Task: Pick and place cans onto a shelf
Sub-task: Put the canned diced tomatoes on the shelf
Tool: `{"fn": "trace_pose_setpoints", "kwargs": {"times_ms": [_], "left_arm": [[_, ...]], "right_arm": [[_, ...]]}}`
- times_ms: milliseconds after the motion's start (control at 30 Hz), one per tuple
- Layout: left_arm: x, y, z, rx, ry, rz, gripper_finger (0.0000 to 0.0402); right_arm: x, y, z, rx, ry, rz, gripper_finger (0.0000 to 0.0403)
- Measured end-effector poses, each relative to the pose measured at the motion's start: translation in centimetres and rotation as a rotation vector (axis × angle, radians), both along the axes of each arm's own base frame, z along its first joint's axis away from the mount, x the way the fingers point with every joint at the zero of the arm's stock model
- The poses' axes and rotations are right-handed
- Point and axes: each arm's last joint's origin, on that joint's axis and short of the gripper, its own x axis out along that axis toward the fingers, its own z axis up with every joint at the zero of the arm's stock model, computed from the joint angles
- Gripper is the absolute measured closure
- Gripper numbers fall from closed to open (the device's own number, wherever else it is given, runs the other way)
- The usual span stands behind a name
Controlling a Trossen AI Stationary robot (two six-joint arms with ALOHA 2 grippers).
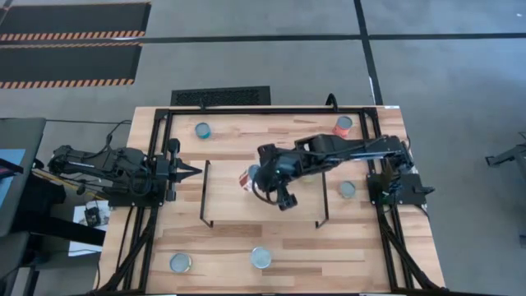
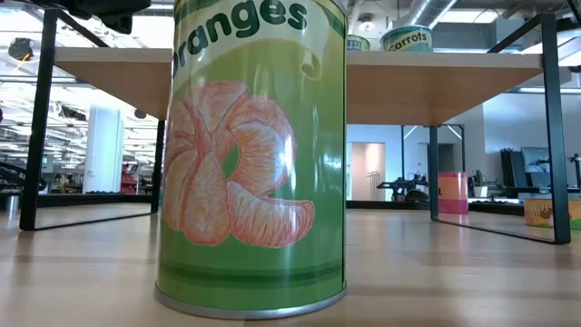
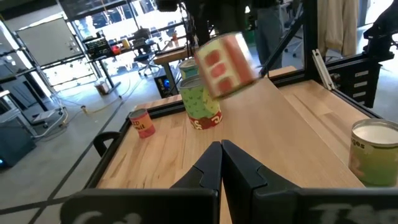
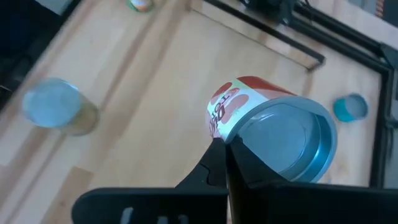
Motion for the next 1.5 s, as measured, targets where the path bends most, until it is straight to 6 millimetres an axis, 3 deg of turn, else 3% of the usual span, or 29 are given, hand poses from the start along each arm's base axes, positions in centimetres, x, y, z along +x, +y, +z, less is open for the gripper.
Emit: {"fn": "trace_pose_setpoints", "kwargs": {"times_ms": [167,400,667,1000,1500], "left_arm": [[0.2,0.0,-0.5,0.0,0.004,0.0,0.0401],[0.5,-0.1,-0.7,0.003,0.012,0.007,0.0401],[0.5,-0.1,-0.7,0.003,0.012,0.007,0.0401],[0.5,-0.1,-0.7,0.003,0.013,0.006,0.0401],[0.5,-0.2,-0.8,-0.024,0.022,-0.043,0.0401]], "right_arm": [[1.3,-1.1,-2.3,-0.021,0.095,-0.04,0.0399],[2.6,0.7,-5.7,-0.061,0.238,-0.009,0.0399],[1.6,2.9,-5.5,-0.087,0.257,0.017,0.0398],[0.9,3.1,-6.0,-0.08,0.346,-0.019,0.0394],[1.6,3.6,-5.5,-0.067,0.25,-0.012,0.0284]]}}
